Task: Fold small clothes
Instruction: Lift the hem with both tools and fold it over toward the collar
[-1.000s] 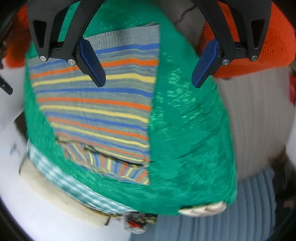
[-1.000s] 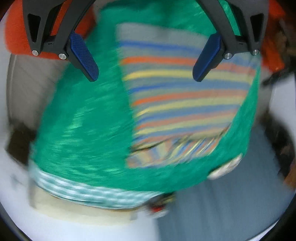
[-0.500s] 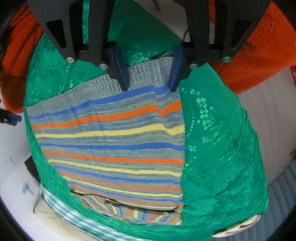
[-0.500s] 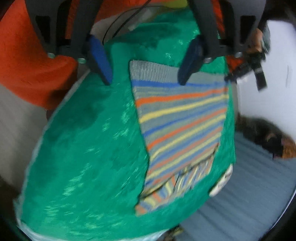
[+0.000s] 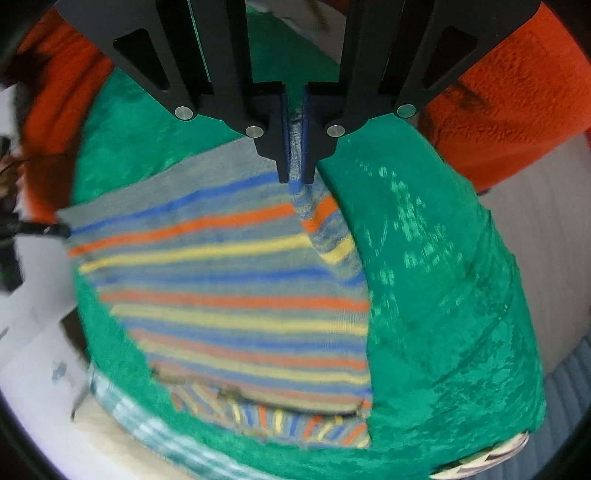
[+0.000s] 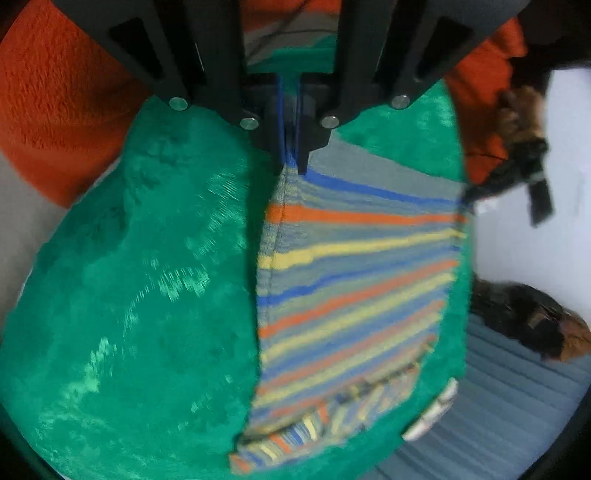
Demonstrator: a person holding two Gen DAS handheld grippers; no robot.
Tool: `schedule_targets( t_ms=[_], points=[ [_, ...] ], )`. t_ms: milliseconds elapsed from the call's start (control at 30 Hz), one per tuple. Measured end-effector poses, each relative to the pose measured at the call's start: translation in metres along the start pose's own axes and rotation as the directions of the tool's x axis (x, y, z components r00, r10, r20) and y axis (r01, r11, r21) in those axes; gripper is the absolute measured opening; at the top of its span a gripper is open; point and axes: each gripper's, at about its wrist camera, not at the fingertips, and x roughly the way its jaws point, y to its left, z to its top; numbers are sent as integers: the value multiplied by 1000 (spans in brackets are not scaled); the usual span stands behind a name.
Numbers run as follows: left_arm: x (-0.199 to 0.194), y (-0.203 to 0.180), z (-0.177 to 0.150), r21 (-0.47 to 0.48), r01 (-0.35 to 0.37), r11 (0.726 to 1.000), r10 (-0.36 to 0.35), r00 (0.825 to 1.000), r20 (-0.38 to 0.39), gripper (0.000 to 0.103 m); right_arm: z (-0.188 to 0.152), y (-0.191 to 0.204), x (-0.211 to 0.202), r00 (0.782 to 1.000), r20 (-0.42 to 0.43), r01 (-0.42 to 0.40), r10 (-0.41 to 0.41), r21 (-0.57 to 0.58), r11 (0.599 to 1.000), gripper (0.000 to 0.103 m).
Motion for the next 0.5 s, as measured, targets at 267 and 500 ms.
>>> schedule_targets(
  t_ms=[267,500],
  points=[
    [-15,33,129,-136,183,974,-158,972,175,3,91,-5,-11,970,173,-183,168,77,980,4],
    [52,67,276,-221,183,958,-131,964,231,3,247,-23,23,954,259,-189,153,117,975,4]
  ],
)
